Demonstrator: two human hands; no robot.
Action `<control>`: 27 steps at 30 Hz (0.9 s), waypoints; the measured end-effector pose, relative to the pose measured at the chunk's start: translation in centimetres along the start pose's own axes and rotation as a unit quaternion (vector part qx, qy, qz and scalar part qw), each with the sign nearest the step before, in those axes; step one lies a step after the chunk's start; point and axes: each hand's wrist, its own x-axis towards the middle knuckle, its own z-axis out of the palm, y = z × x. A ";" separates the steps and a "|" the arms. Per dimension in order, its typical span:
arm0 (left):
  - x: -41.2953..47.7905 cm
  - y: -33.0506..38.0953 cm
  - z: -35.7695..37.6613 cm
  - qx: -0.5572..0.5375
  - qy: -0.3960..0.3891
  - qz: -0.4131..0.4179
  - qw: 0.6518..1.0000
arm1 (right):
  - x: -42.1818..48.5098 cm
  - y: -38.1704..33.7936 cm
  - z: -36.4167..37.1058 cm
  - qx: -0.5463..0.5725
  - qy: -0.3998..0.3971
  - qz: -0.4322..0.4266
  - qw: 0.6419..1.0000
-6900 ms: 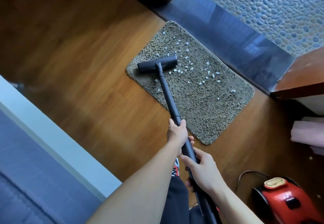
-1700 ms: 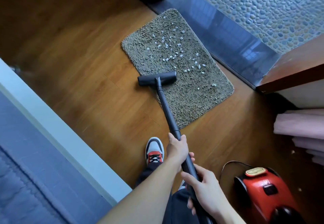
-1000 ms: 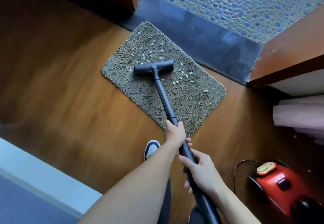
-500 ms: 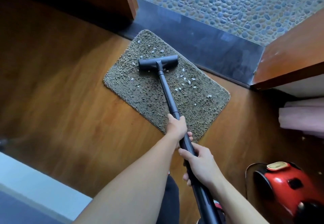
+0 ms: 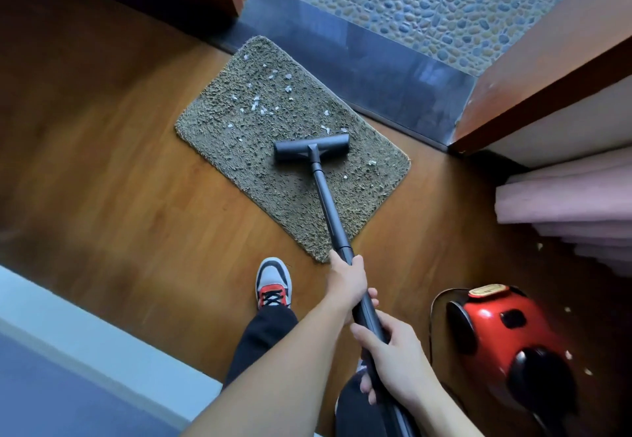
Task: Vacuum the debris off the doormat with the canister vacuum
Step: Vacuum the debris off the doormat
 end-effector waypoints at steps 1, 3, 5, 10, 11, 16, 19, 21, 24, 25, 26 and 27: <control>-0.5 -0.7 0.7 -0.004 -0.001 0.001 1.000 | -0.5 0.9 -0.6 -0.002 0.000 -0.002 1.000; -1.2 -2.2 2.0 -0.005 -0.004 0.002 1.000 | -1.4 2.5 -1.6 -0.010 0.002 -0.001 1.000; -1.9 -3.5 2.9 0.001 -0.003 0.000 1.000 | -2.3 3.9 -2.4 -0.009 0.007 0.005 1.000; -3.0 -5.6 4.0 0.008 -0.008 -0.013 1.000 | -3.2 6.2 -3.1 -0.001 0.010 0.021 1.000; -2.9 -5.6 4.0 0.008 -0.006 -0.011 1.000 | -3.1 6.2 -3.1 -0.003 0.007 0.022 1.000; -1.1 -3.9 3.5 0.036 0.007 0.009 0.999 | -1.5 4.7 -2.5 -0.003 0.003 0.013 1.000; 0.1 -1.8 3.0 0.053 0.006 0.019 0.998 | -0.3 2.5 -2.0 0.015 0.002 0.010 1.000; 0.8 0.0 2.5 0.060 0.002 0.024 0.998 | 0.5 0.8 -1.7 0.025 0.004 0.010 1.000; 2.1 2.7 1.8 0.070 0.004 0.033 0.997 | 2.0 -1.6 -1.2 0.027 0.023 -0.002 0.999; 2.5 3.6 1.6 0.073 0.004 0.036 0.997 | 2.6 -2.3 -1.0 0.023 0.029 -0.002 0.999; 3.0 4.4 1.4 0.075 0.005 0.038 0.996 | 3.2 -3.0 -0.8 0.021 0.034 -0.002 0.999; 3.4 5.2 1.2 0.077 0.004 0.042 0.996 | 3.8 -3.6 -0.6 0.020 0.040 -0.002 0.999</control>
